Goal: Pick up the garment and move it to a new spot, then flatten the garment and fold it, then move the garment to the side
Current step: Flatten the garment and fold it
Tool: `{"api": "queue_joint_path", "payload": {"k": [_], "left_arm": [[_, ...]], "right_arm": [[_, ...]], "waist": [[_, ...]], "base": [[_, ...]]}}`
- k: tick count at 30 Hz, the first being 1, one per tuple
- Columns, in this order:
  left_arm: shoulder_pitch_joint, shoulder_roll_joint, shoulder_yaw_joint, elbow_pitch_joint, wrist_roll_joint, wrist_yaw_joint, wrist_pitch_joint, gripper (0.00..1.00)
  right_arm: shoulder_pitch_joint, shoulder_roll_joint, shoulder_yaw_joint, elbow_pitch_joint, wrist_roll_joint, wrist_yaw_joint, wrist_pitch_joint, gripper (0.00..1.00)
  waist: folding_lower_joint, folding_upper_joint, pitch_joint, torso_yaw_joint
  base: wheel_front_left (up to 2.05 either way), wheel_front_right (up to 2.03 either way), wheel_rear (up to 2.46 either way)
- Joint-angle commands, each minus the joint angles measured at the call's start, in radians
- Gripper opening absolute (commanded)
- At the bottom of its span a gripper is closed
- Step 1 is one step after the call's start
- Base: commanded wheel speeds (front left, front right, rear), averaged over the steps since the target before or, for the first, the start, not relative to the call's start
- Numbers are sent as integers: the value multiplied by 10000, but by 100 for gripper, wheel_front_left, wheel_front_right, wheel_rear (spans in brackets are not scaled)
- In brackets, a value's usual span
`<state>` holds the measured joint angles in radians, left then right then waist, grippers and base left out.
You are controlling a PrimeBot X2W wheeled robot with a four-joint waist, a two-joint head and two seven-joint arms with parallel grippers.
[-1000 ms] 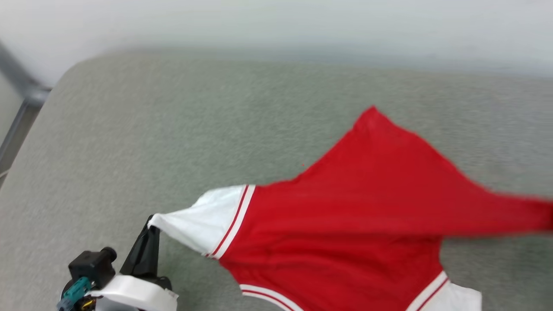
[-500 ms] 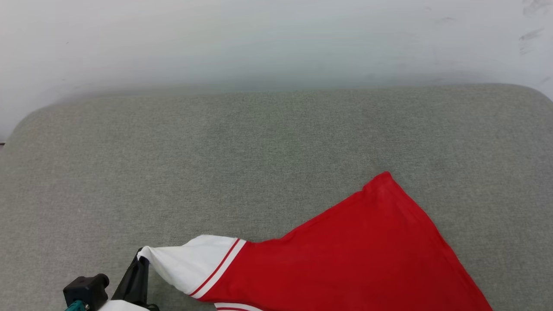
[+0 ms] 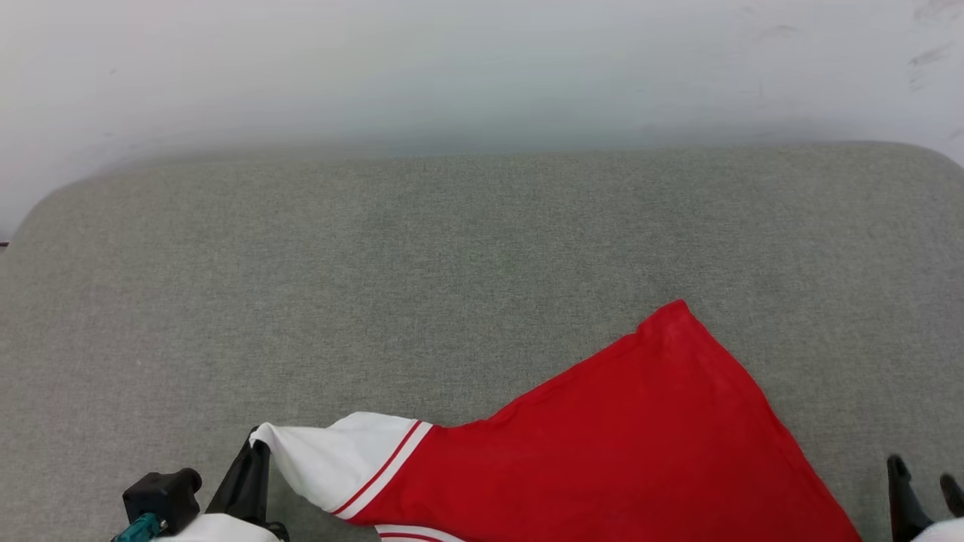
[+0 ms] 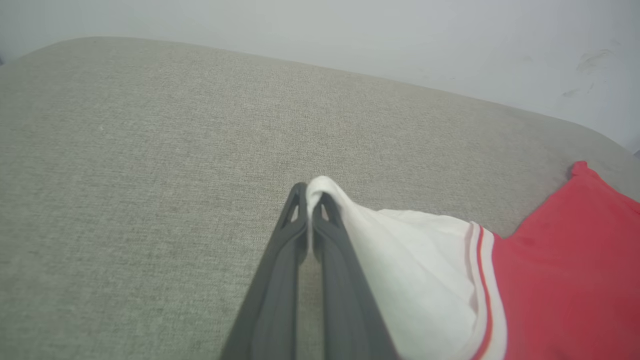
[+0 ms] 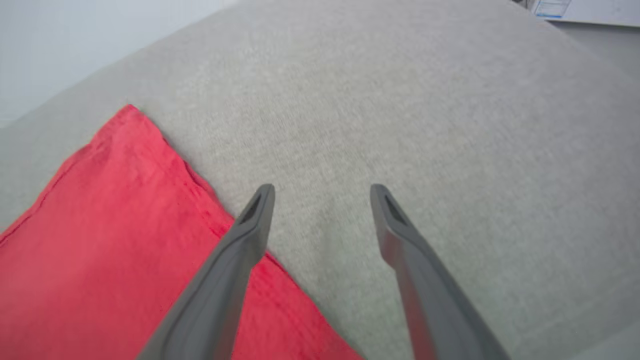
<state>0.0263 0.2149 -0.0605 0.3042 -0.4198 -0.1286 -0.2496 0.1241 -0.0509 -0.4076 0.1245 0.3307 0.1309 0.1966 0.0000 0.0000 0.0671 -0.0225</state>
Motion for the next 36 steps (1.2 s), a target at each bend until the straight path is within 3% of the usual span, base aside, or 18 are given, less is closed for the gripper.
{"api": "queue_joint_path", "payload": {"k": [1, 5, 9, 20, 28, 34, 35, 36], "left_arm": [[-174, 22, -30, -13, -49, 11, -21, 0], [-404, -47, -110, -99, -20, 16, -58, 0], [-675, -140, -283, -181, 43, 11, -80, 0], [-1633, -195, -862, -453, 59, -11, -111, 0], [-2084, -168, -1127, -630, -24, -23, -149, 0], [-2220, -159, -1189, -618, -65, -25, -165, 0], [-2214, -158, -1191, -592, -66, -25, -167, 0], [-2231, -157, -1190, -570, -79, -26, -169, 0]], "right_arm": [[-335, 9, 126, 63, -99, -4, -383, 100], [-1451, -365, 924, 648, -269, -4, -1265, 100], [-2528, -884, 1909, 1420, -53, -6, -888, 100], [-5641, -2608, 4123, 2911, 632, -4, 4076, 100], [-6817, -3170, 5851, 3588, 926, -6, 5125, 100], [-6717, -3154, 6901, 4594, 1601, -2, 6162, 100], [-6609, -3143, 7101, 4790, 1685, -2, 6445, 91], [-6522, -3100, 7263, 4932, 1911, 1, 6676, 23]], "waist": [[0, 0, 56, 48], [0, 0, 262, 168], [0, 0, 511, 387], [0, 0, 1393, 1166], [0, 0, 2075, 1458], [0, 0, 2321, 1501], [0, 0, 2338, 1504], [0, 0, 2354, 1505]], "base": [[0, 0, 0], [0, 0, 0], [0, 0, 0], [0, 0, 0], [0, 0, 0], [0, 0, 0], [0, 0, 0], [0, 0, 0]]}}
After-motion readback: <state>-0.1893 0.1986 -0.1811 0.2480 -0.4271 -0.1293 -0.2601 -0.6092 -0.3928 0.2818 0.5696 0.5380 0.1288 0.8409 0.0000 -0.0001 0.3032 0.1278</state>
